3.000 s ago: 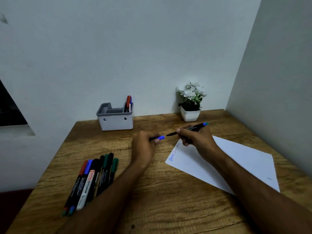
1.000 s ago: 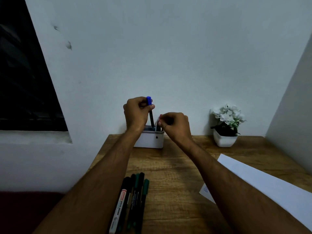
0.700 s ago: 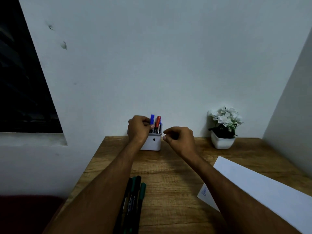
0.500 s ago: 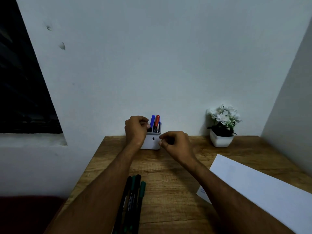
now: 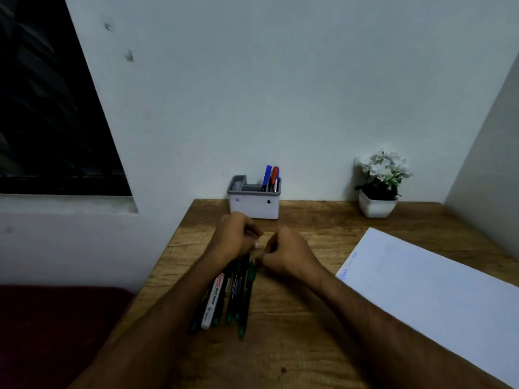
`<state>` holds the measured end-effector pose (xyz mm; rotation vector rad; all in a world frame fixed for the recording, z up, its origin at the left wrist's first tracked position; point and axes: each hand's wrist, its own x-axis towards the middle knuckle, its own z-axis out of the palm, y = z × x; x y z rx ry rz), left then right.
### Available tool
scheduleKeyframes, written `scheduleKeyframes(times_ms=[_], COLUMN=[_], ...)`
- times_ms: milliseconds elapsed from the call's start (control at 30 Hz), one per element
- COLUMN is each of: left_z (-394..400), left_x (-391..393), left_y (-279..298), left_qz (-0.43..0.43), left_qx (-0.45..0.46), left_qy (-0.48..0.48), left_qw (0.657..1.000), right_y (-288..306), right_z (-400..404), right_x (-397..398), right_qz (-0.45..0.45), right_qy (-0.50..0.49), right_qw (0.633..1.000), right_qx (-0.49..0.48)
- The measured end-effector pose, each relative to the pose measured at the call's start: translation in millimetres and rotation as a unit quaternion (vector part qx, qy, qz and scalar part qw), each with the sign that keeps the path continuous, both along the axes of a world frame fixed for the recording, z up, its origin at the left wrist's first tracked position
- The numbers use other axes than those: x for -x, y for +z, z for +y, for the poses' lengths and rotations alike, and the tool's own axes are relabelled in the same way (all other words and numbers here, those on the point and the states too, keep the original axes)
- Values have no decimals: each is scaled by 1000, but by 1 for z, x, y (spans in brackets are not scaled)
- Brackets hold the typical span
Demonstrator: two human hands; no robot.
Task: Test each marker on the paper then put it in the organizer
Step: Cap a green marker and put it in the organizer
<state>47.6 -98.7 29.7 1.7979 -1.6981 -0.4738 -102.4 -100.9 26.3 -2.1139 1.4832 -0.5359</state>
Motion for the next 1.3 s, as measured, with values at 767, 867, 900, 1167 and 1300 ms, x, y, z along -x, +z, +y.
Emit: scheduleKeyframes(times_ms=[767,867,900,1167,1300], left_z=[9,4,2,-7,-11], left_x=[45,62,68,97,107], left_y=[4,3,3,5,2], left_qz=[-32,-50,-58,-37,-23], left_qx=[70,75,78,109,124], left_qy=[-129,-155,-157,-127,-137], left_qw=[989,984,983,985,983], right_y=[6,10,11,1,1], right_z=[5,2,0,-2,-6], right_x=[67,87,93,122,129], right_qz=[-45,-51,-54,-92,-94], right_qy=[-43,-38,-36,-26,-43], right_qw=[997,996,996,990,991], right_qx=[49,63,60,107,84])
